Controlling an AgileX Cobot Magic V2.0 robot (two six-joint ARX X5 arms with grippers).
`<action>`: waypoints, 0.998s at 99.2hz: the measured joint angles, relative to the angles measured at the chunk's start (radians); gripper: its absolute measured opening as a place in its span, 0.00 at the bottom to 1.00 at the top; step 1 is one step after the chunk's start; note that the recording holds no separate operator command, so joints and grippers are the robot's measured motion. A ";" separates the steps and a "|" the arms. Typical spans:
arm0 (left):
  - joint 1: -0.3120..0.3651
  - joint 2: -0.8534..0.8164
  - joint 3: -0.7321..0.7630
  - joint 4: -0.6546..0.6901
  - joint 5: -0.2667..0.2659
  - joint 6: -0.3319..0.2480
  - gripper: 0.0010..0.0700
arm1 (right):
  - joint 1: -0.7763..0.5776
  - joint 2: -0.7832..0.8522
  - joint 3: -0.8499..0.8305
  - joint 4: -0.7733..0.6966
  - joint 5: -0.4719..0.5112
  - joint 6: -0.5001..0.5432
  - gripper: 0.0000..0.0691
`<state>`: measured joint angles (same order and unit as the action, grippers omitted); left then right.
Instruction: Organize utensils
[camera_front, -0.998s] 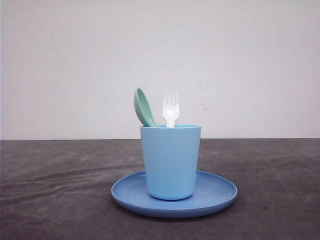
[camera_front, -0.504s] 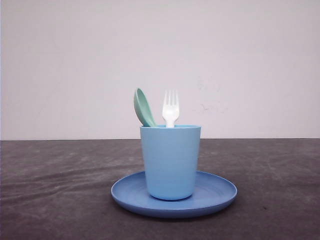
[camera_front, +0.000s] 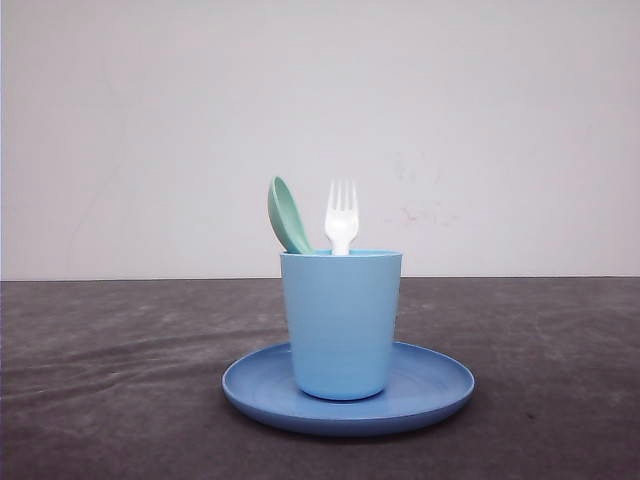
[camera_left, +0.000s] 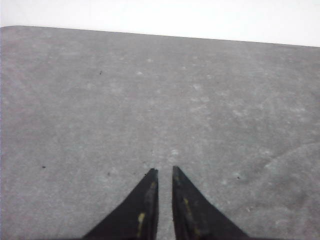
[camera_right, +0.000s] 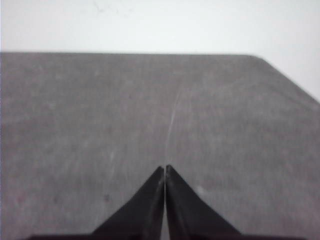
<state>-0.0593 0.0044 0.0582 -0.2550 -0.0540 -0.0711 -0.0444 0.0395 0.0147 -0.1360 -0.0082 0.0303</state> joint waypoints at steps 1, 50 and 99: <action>0.000 0.000 0.000 0.000 0.000 0.000 0.02 | 0.000 -0.002 0.000 -0.004 0.000 0.000 0.00; 0.000 0.000 0.000 0.000 0.000 0.000 0.02 | 0.018 -0.034 0.001 -0.036 0.001 -0.028 0.00; 0.000 0.000 0.000 0.000 0.000 0.000 0.02 | 0.023 -0.034 0.001 -0.028 0.001 -0.031 0.00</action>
<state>-0.0593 0.0044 0.0582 -0.2550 -0.0536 -0.0711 -0.0219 0.0051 0.0154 -0.1638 -0.0074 -0.0006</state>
